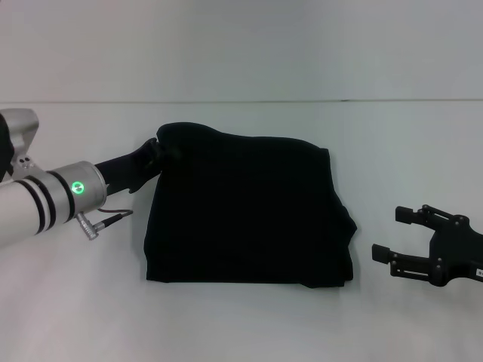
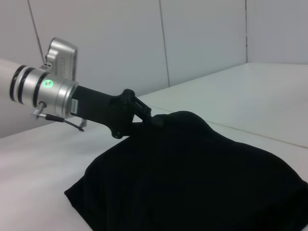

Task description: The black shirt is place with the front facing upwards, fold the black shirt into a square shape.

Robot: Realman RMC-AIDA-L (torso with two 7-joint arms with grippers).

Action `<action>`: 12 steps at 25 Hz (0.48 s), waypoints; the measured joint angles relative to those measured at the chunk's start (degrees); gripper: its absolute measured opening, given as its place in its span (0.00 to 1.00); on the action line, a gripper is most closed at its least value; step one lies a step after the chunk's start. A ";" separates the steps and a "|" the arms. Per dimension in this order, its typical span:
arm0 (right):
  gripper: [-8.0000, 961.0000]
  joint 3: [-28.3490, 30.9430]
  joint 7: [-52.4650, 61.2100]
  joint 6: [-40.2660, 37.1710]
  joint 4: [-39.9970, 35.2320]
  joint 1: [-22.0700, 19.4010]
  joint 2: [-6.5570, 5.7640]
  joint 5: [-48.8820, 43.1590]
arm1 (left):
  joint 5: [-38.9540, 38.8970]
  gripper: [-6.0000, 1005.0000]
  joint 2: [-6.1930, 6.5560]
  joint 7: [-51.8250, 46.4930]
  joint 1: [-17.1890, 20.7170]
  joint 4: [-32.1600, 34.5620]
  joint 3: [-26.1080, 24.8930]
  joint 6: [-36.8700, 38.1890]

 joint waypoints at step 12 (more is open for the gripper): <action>0.96 2.10 -0.56 0.81 0.00 1.14 0.98 0.12 | -2.48 0.23 1.77 5.67 4.26 2.16 -1.54 6.37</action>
